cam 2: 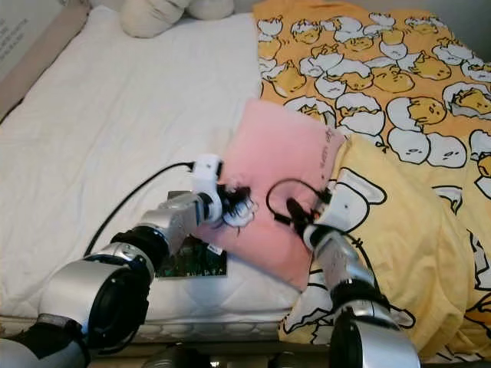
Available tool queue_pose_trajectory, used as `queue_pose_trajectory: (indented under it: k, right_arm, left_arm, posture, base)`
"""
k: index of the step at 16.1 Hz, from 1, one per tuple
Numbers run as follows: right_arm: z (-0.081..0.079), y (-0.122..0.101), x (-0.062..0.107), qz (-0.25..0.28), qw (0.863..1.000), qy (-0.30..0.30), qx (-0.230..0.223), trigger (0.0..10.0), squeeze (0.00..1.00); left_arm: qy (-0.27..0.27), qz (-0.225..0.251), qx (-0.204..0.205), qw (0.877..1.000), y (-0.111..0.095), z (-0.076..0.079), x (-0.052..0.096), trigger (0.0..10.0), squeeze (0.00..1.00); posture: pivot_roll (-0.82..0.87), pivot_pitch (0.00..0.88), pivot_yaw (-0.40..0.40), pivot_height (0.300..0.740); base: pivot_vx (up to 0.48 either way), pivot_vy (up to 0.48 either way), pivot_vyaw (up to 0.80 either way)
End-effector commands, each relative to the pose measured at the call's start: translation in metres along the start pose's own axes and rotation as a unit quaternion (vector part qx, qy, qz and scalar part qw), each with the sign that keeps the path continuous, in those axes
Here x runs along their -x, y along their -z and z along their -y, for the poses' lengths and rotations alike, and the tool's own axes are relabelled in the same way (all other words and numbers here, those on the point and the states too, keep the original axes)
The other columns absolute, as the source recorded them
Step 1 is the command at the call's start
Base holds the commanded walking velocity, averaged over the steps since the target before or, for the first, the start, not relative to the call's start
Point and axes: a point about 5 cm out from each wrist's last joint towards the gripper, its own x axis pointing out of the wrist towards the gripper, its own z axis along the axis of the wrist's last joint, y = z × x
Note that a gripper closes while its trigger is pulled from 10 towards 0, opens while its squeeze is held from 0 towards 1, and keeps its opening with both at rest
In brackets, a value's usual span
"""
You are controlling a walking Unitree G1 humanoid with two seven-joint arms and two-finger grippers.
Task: Clean up the room
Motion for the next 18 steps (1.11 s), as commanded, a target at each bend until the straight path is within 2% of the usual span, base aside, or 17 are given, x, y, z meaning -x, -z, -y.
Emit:
queue_pose_trajectory:
  k: [1, 3, 4, 9, 10, 12, 14, 16, 18]
  right_arm:
    - [0.006, 0.019, 0.003, -0.042, 0.999, 0.017, 0.003, 0.0, 0.00]
    - [0.008, 0.018, 0.003, -0.040, 0.999, 0.024, 0.002, 0.0, 0.00]
    - [0.005, 0.017, 0.001, -0.046, 0.999, 0.016, 0.016, 0.0, 0.00]
    - [0.007, 0.010, 0.000, -0.029, 0.998, 0.034, 0.032, 0.0, 0.00]
    - [0.006, 0.010, 0.000, -0.025, 0.999, 0.035, 0.028, 0.0, 0.00]
    - [0.008, 0.014, 0.000, -0.025, 0.998, 0.045, -0.022, 0.0, 0.00]
    - [0.008, 0.017, -0.001, -0.030, 0.997, 0.054, -0.048, 0.0, 0.00]
    - [-0.006, -0.008, -0.009, 0.010, 0.999, 0.028, -0.032, 0.0, 0.00]
    - [-0.028, -0.052, -0.015, 0.078, 0.997, -0.021, 0.014, 0.0, 0.00]
  left_arm:
    - [0.019, -0.035, -0.006, 0.999, 0.016, 0.006, -0.001, 0.0, 0.00]
    - [0.023, -0.038, -0.011, 0.999, 0.019, 0.009, -0.002, 0.0, 0.00]
    - [0.027, -0.032, -0.035, 0.999, 0.017, 0.009, -0.002, 0.0, 0.00]
    - [0.030, -0.029, -0.079, 0.996, 0.022, 0.002, 0.001, 0.0, 0.00]
    - [0.028, -0.026, -0.074, 0.996, 0.020, 0.000, 0.002, 0.0, 0.00]
    - [0.021, -0.024, -0.090, 0.995, 0.016, -0.004, 0.003, 0.0, 0.00]
    - [0.020, -0.020, -0.102, 0.994, 0.012, -0.006, 0.004, 0.0, 0.00]
    - [0.039, 0.023, -0.101, 0.994, -0.015, -0.001, 0.003, 0.0, 0.00]
    - [0.075, 0.087, -0.081, 0.990, -0.051, 0.006, 0.006, 0.0, 0.00]
  posture:
    - [-0.10, 0.104, 0.070, 0.740]
    - [-0.10, 0.097, 0.064, 0.740]
    - [-0.08, 0.071, 0.050, 0.740]
    - [-0.03, 0.000, 0.056, 0.740]
    - [-0.02, 0.000, 0.057, 0.740]
    - [0.00, 0.000, 0.064, 0.740]
    - [0.00, 0.000, 0.070, 0.740]
    - [-0.01, 0.000, 0.085, 0.740]
    - [0.00, 0.000, 0.079, 0.740]
  base:
    - [0.000, 0.000, 0.00]
    - [0.000, 0.000, 0.00]
    - [0.000, 0.000, 0.00]
    - [0.000, 0.000, 0.00]
    - [0.000, 0.000, 0.00]
    - [0.000, 0.000, 0.00]
    - [0.000, 0.000, 0.00]
    - [0.000, 0.000, 0.00]
    - [0.000, 0.000, 0.00]
